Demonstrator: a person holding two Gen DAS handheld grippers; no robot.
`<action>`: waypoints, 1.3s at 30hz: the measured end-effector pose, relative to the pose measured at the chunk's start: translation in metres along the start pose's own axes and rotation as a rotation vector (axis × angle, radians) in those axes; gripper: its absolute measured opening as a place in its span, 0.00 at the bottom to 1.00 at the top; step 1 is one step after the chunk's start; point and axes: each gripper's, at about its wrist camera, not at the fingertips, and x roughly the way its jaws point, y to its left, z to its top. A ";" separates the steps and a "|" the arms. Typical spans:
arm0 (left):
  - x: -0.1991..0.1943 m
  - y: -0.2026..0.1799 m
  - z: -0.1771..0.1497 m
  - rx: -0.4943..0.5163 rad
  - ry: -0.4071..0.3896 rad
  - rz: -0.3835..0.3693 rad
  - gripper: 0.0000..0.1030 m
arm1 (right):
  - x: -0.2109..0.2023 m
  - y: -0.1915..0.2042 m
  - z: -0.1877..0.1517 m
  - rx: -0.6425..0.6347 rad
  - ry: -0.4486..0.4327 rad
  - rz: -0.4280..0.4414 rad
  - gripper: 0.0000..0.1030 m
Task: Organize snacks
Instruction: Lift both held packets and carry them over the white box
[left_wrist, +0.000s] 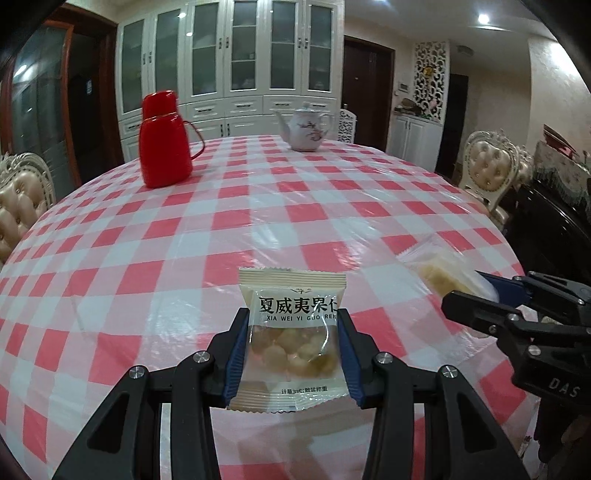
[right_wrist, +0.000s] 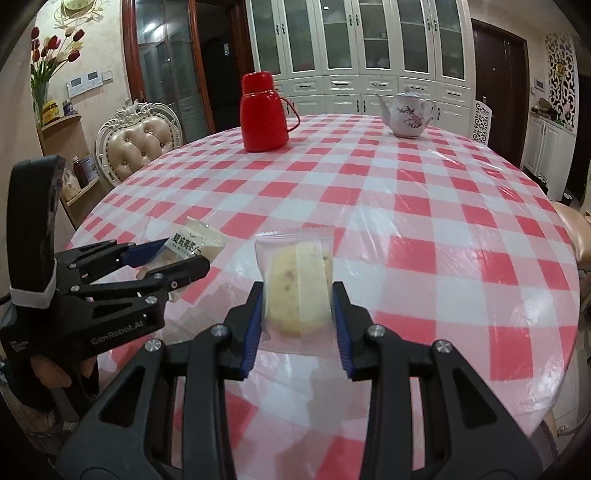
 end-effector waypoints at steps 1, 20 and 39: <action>0.000 -0.004 0.000 0.007 0.001 -0.004 0.44 | -0.002 -0.004 -0.003 0.007 0.002 -0.005 0.38; -0.012 -0.082 -0.007 0.157 0.011 -0.108 0.44 | -0.057 -0.063 -0.050 0.036 0.011 -0.077 0.38; -0.014 -0.208 -0.018 0.354 0.076 -0.355 0.44 | -0.125 -0.129 -0.074 -0.014 0.102 -0.255 0.38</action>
